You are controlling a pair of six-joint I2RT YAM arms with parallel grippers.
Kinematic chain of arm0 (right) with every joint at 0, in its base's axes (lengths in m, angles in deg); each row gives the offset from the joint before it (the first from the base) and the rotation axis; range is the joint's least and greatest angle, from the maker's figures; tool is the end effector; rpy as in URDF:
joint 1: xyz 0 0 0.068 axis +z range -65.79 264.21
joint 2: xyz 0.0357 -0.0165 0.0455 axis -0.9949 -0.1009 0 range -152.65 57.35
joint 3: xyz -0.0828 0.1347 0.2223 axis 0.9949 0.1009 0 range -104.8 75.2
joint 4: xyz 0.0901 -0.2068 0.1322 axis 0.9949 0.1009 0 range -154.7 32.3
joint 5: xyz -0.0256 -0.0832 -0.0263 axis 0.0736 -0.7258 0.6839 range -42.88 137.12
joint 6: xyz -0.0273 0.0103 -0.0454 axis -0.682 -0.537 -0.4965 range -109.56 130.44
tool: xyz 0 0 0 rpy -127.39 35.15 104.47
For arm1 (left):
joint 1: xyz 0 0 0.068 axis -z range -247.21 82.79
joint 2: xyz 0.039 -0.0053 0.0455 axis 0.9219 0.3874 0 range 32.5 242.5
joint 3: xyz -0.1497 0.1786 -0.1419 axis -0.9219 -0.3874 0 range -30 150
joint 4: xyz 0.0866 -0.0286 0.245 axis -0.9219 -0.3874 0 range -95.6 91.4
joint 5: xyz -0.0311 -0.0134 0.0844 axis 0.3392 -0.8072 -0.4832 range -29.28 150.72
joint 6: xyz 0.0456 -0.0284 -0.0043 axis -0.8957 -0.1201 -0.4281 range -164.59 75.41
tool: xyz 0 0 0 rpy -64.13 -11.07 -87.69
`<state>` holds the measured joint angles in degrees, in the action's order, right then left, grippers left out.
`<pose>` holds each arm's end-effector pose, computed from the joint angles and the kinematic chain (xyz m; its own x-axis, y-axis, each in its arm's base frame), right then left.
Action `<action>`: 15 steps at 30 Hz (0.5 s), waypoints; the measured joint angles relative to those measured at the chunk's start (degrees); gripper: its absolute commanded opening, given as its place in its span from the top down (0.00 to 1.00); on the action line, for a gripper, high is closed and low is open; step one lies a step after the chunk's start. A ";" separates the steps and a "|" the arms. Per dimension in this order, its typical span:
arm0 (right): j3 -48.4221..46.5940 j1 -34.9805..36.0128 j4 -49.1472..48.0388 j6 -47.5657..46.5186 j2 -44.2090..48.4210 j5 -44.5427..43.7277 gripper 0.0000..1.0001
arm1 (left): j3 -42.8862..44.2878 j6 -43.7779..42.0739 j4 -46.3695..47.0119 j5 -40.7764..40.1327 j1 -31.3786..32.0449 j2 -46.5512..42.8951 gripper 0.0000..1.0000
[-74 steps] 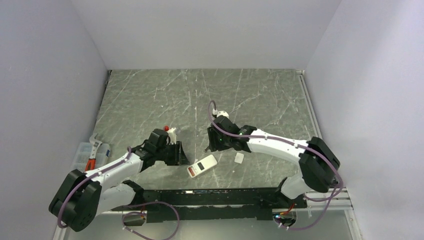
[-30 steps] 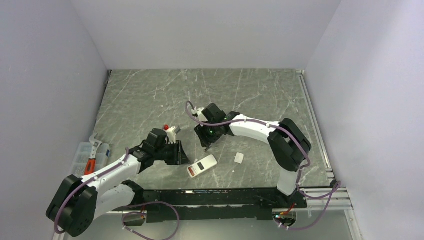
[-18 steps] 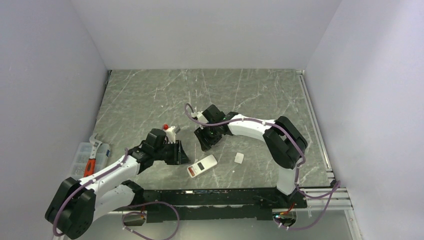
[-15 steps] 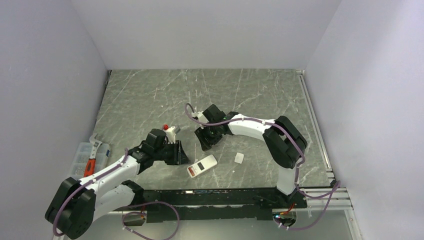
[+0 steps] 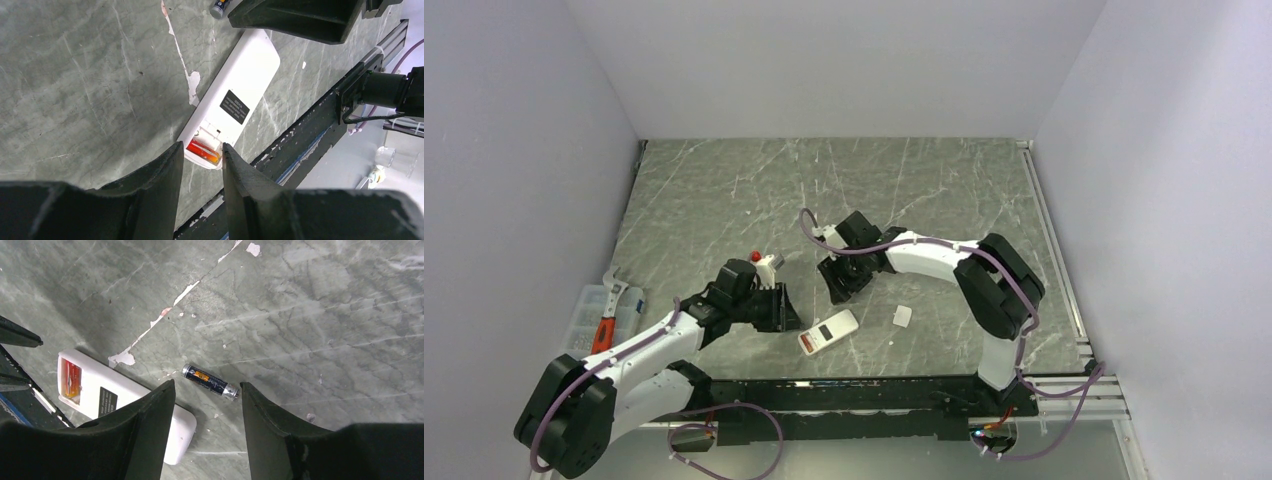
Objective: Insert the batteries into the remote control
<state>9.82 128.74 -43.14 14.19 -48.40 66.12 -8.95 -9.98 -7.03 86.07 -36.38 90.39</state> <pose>0.2542 0.2663 0.1595 -0.6781 -0.5804 -0.4508 -0.7296 0.6057 0.3175 0.1523 -0.1086 0.1628 -0.9121 -0.0534 -0.4065 0.2477 0.7184 -0.6501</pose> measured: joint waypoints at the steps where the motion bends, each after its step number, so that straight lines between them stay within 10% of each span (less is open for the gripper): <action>1: 0.35 0.00 -0.24 -0.07 0.20 0.04 0.46 | 0.00 0.00 0.00 0.09 0.00 0.00 0.61; 15: 4.11 0.39 -2.62 -0.17 2.71 -1.18 0.57 | 0.00 0.13 0.22 0.33 0.00 0.50 0.60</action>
<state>13.93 129.13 -45.76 14.01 -45.69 64.94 -8.95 -9.85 -6.81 86.39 -36.38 90.89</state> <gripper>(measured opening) 0.474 0.397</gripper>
